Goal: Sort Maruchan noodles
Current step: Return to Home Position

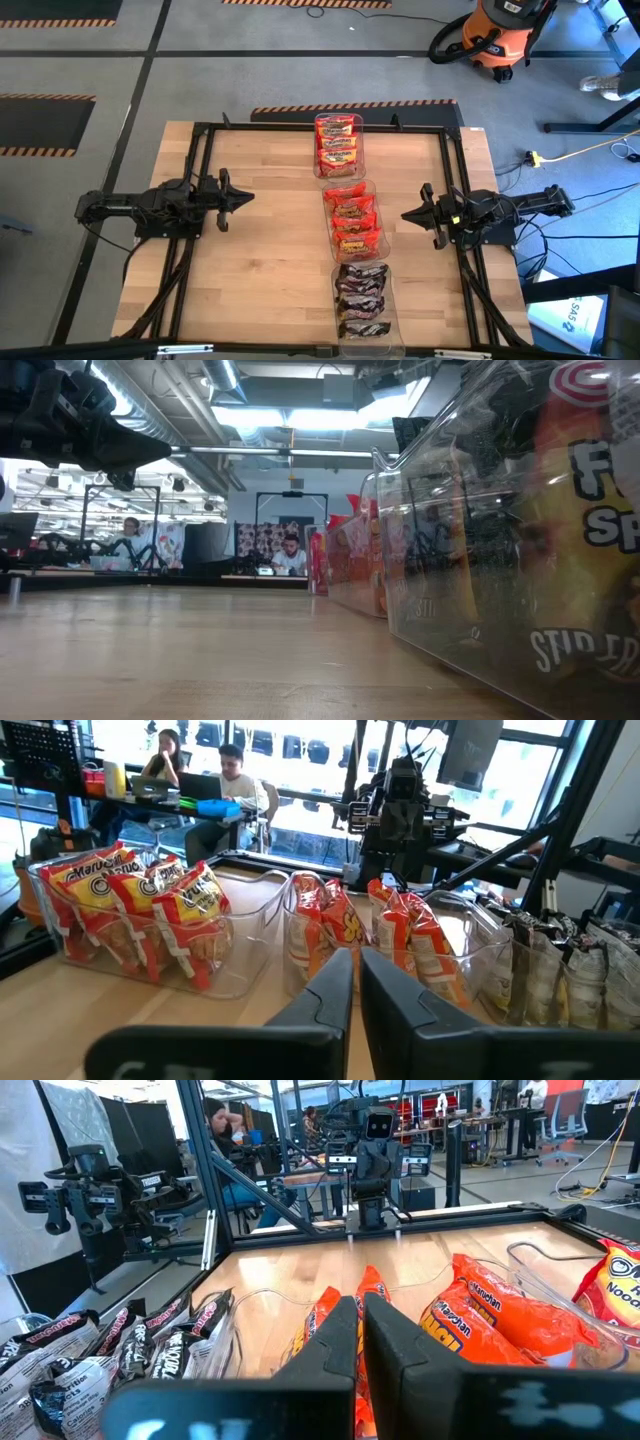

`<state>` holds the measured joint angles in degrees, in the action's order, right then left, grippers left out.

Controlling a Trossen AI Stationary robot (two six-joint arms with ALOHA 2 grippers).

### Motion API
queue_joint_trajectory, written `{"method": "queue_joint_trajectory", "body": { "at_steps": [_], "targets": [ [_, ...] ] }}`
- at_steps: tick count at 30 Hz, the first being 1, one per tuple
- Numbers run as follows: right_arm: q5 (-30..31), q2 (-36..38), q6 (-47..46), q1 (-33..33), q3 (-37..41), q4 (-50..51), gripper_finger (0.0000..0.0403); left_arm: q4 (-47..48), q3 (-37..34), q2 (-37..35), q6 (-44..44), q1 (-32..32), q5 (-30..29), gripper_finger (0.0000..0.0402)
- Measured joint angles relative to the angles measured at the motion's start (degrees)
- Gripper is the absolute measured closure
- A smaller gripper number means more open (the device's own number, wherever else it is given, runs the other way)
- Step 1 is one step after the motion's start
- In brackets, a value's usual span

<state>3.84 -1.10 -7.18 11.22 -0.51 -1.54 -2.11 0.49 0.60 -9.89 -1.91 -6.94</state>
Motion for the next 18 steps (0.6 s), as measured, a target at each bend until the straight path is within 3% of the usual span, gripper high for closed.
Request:
{"method": "queue_joint_trajectory", "body": {
  "at_steps": [18],
  "targets": [
    [-0.01,0.00,0.00,0.00,0.00,0.00,0.0403,-0.02,0.00,0.00,0.00,0.00,0.00,0.0397]
  ]
}}
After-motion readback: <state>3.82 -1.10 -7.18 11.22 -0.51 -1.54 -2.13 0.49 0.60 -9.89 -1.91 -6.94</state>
